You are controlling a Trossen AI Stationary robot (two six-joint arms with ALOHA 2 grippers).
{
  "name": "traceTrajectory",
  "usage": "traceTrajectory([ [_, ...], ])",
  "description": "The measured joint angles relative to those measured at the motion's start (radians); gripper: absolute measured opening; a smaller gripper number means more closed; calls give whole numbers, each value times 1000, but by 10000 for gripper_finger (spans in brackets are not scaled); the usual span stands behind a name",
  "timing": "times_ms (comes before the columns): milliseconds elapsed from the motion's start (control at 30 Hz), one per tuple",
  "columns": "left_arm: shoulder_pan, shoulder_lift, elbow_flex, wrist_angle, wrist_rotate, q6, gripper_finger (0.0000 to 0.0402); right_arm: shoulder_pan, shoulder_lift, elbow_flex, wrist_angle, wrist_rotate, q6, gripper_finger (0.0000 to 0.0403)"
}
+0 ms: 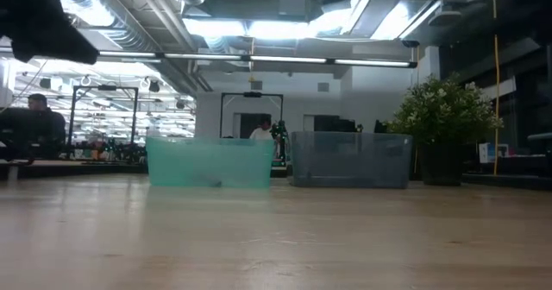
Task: Sort pens & pencils
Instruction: Return to Home Position
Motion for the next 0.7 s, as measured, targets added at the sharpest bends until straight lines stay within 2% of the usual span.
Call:
traceTrajectory([
  [233,-48,-11,-71,-101,14,-203,98,-197,-136,-14,-4,-85,-140,5],
  [500,-109,-17,-86,-100,-24,-268,98,-495,-227,-16,5,-203,-324,32],
  [600,-117,-16,-86,-77,-85,-277,98,-608,-267,-77,113,-270,-446,34],
  [700,-109,-3,-86,-17,-203,-235,98,-696,-320,-200,346,-374,-637,35],
])
